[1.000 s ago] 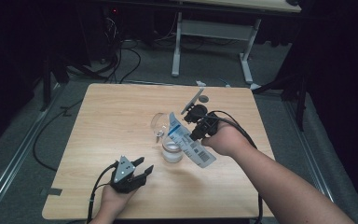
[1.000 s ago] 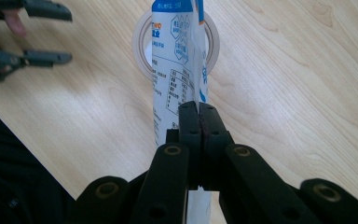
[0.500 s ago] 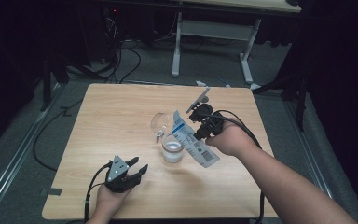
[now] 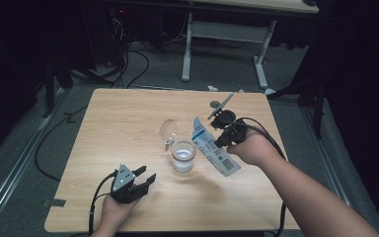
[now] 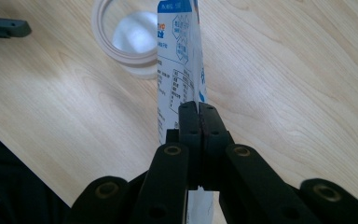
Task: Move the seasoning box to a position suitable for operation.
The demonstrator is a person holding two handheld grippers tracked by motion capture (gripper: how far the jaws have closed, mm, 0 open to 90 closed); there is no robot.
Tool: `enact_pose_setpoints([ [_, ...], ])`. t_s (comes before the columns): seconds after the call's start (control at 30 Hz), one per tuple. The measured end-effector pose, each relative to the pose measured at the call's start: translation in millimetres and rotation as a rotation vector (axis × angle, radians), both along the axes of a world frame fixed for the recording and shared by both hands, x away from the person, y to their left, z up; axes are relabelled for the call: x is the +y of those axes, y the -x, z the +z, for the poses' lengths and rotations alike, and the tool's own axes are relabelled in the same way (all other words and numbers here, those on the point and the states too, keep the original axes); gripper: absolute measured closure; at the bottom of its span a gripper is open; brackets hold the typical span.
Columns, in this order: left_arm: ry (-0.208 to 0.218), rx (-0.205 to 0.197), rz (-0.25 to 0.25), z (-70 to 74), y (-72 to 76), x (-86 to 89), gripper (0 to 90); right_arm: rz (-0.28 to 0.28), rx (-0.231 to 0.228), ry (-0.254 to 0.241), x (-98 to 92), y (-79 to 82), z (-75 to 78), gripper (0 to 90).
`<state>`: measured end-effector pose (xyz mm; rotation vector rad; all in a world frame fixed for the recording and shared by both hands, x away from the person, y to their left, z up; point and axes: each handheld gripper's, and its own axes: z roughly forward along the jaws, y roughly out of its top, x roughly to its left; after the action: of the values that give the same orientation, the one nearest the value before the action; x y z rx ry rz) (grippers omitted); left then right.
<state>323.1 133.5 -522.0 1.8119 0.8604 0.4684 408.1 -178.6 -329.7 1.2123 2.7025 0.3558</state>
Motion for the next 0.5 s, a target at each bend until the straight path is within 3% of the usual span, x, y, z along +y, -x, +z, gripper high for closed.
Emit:
enact_pose_setpoints([
  [0.03,0.001,-0.002,0.000,0.2,0.2,-0.3,50.7,-0.039,0.014,0.005,-0.2,1.6,-0.7,89.8],
  [0.1,0.002,-0.001,-0.001,0.2,0.3,-0.4,50.7,-0.013,0.004,0.008,-6.1,-1.6,-4.9,89.8],
  [0.13,0.001,-0.002,-0.002,0.1,0.3,-0.5,50.7,-0.041,0.013,0.006,-6.5,-0.5,-6.0,89.8],
  [0.17,0.001,-0.002,-0.003,0.0,0.2,-0.5,50.7,-0.026,0.008,0.009,-9.1,-2.1,-7.7,89.8],
  [0.5,-0.007,0.004,-0.007,-0.7,0.3,-1.5,50.6,-0.061,0.019,0.017,-25.7,-4.1,-25.0,89.8],
])
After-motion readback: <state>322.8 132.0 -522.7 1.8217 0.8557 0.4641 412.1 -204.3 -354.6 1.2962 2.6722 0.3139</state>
